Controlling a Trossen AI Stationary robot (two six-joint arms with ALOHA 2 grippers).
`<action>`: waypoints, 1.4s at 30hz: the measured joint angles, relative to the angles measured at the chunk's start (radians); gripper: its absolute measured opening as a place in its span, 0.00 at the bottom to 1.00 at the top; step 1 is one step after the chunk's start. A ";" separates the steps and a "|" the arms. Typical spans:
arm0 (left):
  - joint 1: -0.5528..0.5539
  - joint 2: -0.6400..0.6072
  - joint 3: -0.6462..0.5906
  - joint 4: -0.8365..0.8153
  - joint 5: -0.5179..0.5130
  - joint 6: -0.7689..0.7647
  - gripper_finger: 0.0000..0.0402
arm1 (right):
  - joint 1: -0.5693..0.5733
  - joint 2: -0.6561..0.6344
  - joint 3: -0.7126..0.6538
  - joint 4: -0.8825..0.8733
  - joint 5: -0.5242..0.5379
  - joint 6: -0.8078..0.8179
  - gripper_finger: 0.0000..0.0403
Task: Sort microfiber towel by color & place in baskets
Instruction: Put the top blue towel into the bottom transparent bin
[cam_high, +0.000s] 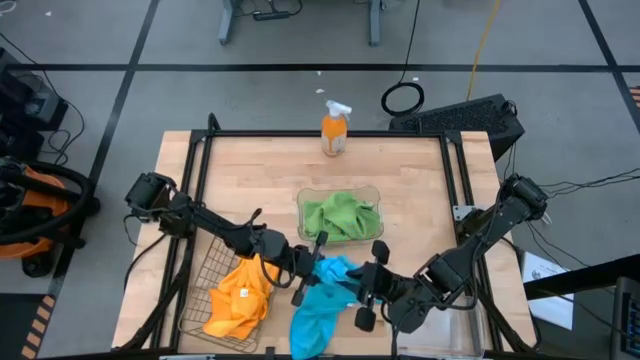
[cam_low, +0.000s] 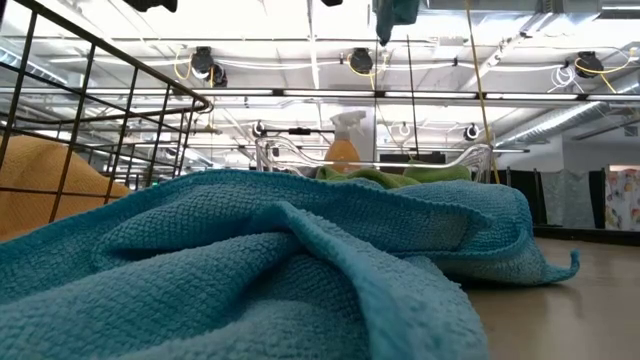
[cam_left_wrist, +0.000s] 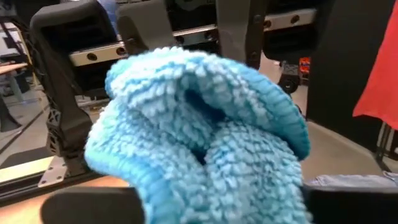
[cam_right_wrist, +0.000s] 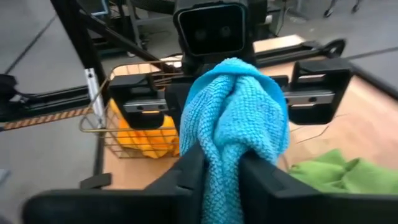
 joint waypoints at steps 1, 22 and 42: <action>0.000 0.000 0.000 -0.004 0.003 0.000 0.08 | 0.000 0.000 0.000 0.000 -0.018 0.011 0.21; -0.011 -0.017 -0.002 -0.054 0.003 0.048 0.06 | 0.005 -0.026 0.000 -0.145 -0.260 0.147 0.66; -0.026 -0.043 -0.002 -0.188 0.059 -0.038 0.42 | -0.050 -0.015 0.026 -0.318 -0.616 0.278 0.04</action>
